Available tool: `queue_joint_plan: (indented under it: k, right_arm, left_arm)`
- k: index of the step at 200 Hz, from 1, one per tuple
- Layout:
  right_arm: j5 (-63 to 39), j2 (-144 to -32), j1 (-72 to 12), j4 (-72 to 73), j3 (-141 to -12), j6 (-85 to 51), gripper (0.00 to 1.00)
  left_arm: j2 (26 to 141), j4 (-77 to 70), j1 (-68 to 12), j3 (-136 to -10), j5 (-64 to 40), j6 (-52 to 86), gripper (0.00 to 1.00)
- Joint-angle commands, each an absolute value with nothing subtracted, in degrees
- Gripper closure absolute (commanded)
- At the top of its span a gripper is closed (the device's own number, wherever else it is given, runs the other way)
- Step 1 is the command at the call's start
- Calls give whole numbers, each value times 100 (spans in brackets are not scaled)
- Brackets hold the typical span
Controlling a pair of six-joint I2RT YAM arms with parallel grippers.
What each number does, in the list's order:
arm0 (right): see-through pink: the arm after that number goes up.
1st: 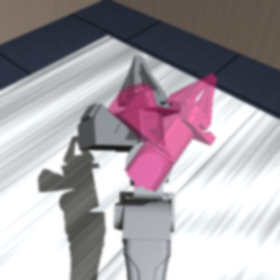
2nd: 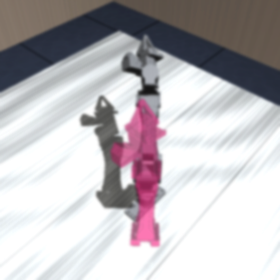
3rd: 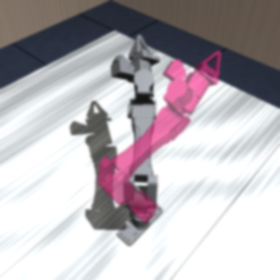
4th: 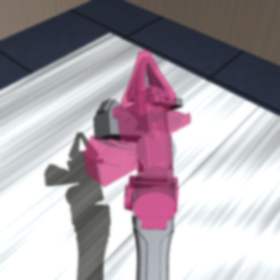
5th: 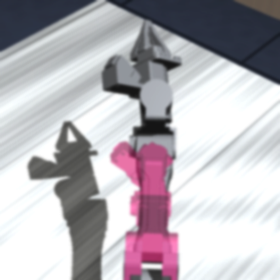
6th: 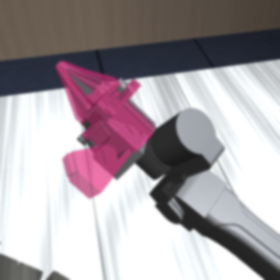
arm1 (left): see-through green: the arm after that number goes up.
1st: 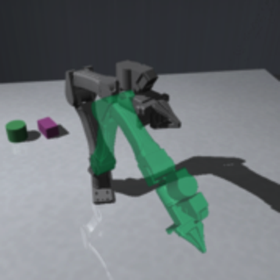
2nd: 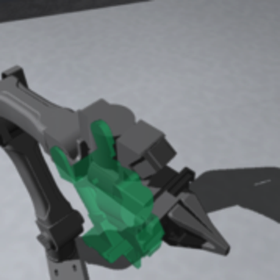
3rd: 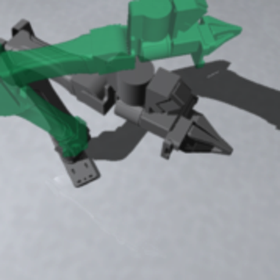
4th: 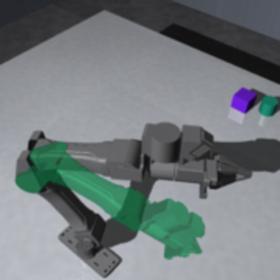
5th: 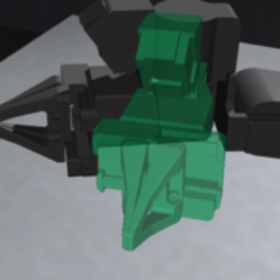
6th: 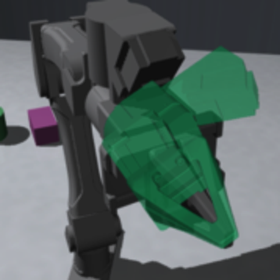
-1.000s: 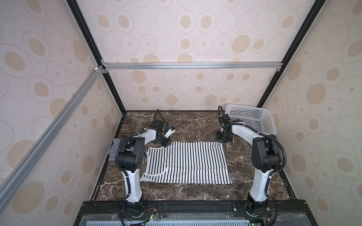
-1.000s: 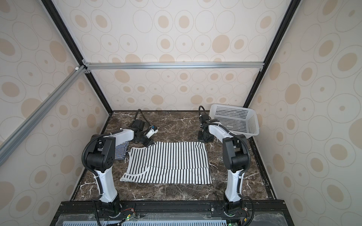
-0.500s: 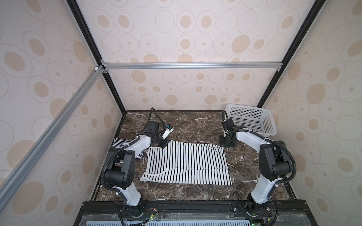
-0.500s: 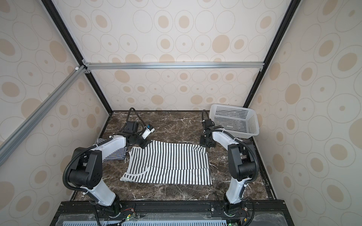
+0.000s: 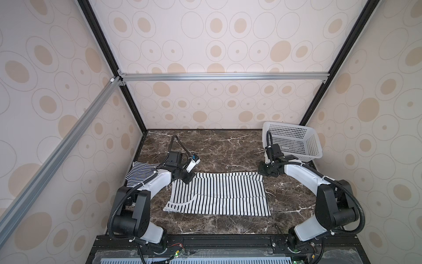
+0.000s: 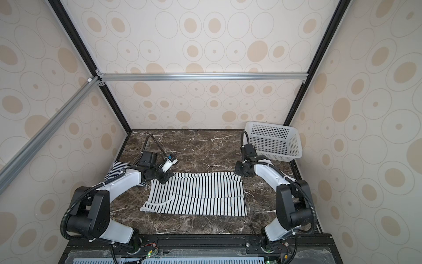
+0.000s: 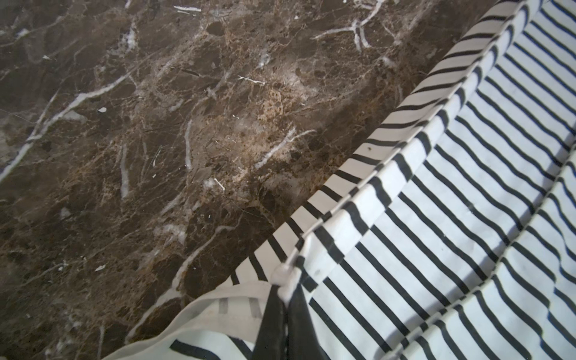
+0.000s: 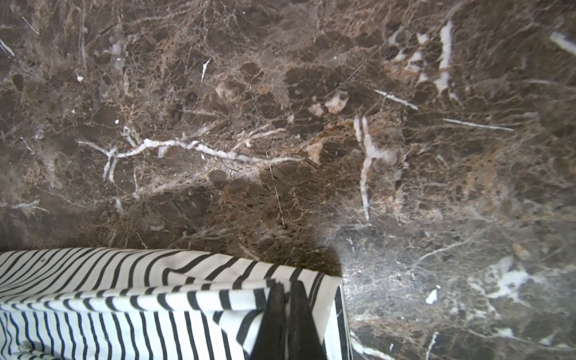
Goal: Fold and stack tank tops
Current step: Fold the tank top at the center of the table.
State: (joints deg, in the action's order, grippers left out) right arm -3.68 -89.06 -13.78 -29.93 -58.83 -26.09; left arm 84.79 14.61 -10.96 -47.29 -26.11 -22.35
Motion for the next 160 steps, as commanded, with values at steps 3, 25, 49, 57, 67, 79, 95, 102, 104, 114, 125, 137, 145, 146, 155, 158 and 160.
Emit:
queue_joint_plan:
  k: [3,25,49,57,67,79,95,102,104,114,125,137,145,146,155,158,160]
  right_arm:
    - [-417,-8736,-1311,-2894,-5658,-2594,100]
    - [-345,-8598,-1301,-2805,-5465,-2584,98]
    - [-349,-8502,-1266,-2773,-5338,-2576,97]
    - [-372,-8474,-1257,-2769,-5311,-2568,97]
    - [-416,-8419,-1257,-2769,-5275,-2558,97]
    - [-482,-8353,-1256,-2752,-5234,-2542,96]
    - [-610,-8269,-1257,-2725,-5156,-2522,95]
    - [-645,-8248,-1257,-2717,-5123,-2531,95]
    - [-660,-8241,-1257,-2716,-5113,-2527,95]
    - [-716,-8224,-1257,-2692,-5045,-2538,94]
    - [-714,-8204,-1257,-2681,-4982,-2542,94]
    - [-690,-8181,-1257,-2667,-4912,-2540,94]
    - [-686,-8174,-1257,-2659,-4873,-2540,94]
    - [-690,-8174,-1257,-2657,-4867,-2536,94]
    - [-731,-8140,-1257,-2633,-4802,-2548,93]
    - [-744,-8131,-1257,-2631,-4788,-2553,93]
    - [-757,-8121,-1257,-2618,-4774,-2556,93]
  left_arm:
    - [8262,1562,-1064,-4573,-2775,-2426,100]
    - [8086,1581,-1063,-4374,-2890,-2459,100]
    - [7925,1639,-1066,-4194,-2983,-2470,100]
    - [7882,1659,-1064,-4159,-2984,-2477,100]
    - [7828,1678,-1061,-4108,-2970,-2487,99]
    - [7781,1674,-1068,-4036,-2940,-2507,99]
    - [7765,1704,-1070,-3967,-2943,-2527,99]
    - [7774,1724,-1067,-3941,-2963,-2545,99]
    - [7777,1730,-1071,-3934,-2973,-2552,99]
    - [7796,1749,-1072,-3897,-2974,-2565,99]
    - [7805,1759,-1077,-3869,-2970,-2584,98]
    - [7818,1803,-1072,-3850,-2970,-2635,98]
    - [7822,1818,-1072,-3826,-2936,-2657,97]
    - [7827,1814,-1072,-3816,-2931,-2660,97]
    - [7844,1827,-1081,-3801,-2887,-2680,97]
    - [7852,1828,-1077,-3795,-2869,-2695,97]
    - [7856,1835,-1078,-3790,-2860,-2700,97]
